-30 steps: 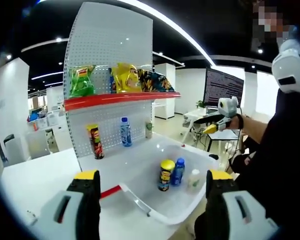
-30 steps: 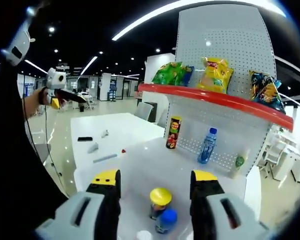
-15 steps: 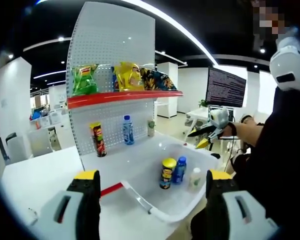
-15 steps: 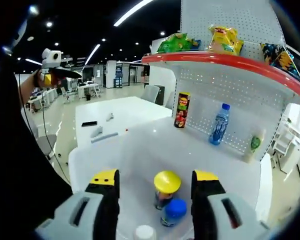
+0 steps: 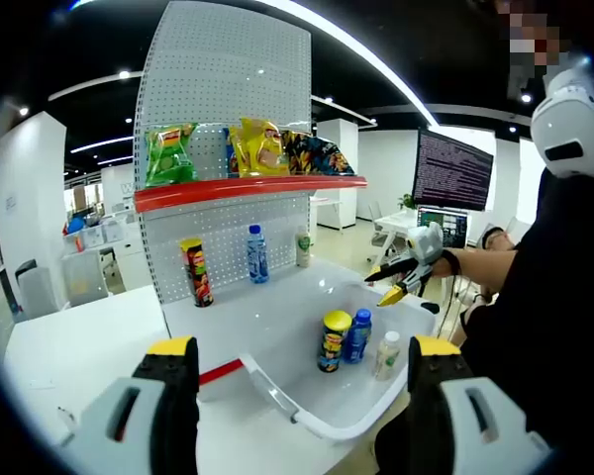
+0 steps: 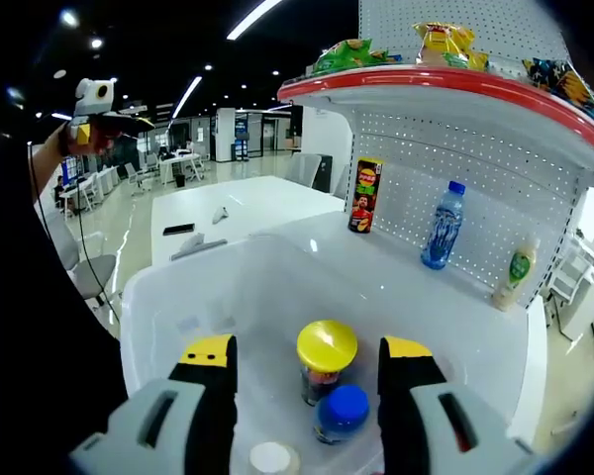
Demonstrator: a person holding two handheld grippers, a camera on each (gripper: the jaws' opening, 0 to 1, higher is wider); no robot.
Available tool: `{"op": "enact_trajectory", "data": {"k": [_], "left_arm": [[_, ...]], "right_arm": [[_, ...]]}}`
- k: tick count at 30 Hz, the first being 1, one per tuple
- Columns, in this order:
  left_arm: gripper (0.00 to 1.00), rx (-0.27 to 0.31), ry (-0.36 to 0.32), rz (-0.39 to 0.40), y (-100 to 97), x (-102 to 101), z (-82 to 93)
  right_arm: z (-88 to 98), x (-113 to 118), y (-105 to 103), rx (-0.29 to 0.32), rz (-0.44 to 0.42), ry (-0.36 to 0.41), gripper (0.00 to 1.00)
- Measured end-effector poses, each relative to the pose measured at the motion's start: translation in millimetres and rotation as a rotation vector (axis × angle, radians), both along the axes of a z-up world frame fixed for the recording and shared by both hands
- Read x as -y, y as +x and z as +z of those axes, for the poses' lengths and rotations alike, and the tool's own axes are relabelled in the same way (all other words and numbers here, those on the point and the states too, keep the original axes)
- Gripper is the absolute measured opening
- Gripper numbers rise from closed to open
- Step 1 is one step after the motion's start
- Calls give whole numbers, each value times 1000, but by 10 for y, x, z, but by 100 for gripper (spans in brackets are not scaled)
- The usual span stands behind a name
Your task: Place the items from the shopping basket onto the snack and drink counter
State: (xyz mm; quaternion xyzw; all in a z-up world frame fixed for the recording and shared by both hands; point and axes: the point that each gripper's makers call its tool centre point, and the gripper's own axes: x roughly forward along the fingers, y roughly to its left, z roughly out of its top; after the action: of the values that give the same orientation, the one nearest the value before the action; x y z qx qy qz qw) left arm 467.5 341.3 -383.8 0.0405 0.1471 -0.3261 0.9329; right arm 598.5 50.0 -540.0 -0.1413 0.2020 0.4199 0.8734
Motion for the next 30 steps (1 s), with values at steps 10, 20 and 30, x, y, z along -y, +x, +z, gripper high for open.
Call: {"op": "enact_trajectory", "data": {"k": [10,20,30], "left_arm": [[86,-1,2,33,-49,-41,4],[86,-6,20,81,-141,-122,27],[86,-12,31,127,-254,-201,26]], "right_arm": [[-402,-99,180,-33,16,-36,57],[-717,-234,431,-52,28,-34,58],[-957,-307,518,-74,63,-92,58]]}}
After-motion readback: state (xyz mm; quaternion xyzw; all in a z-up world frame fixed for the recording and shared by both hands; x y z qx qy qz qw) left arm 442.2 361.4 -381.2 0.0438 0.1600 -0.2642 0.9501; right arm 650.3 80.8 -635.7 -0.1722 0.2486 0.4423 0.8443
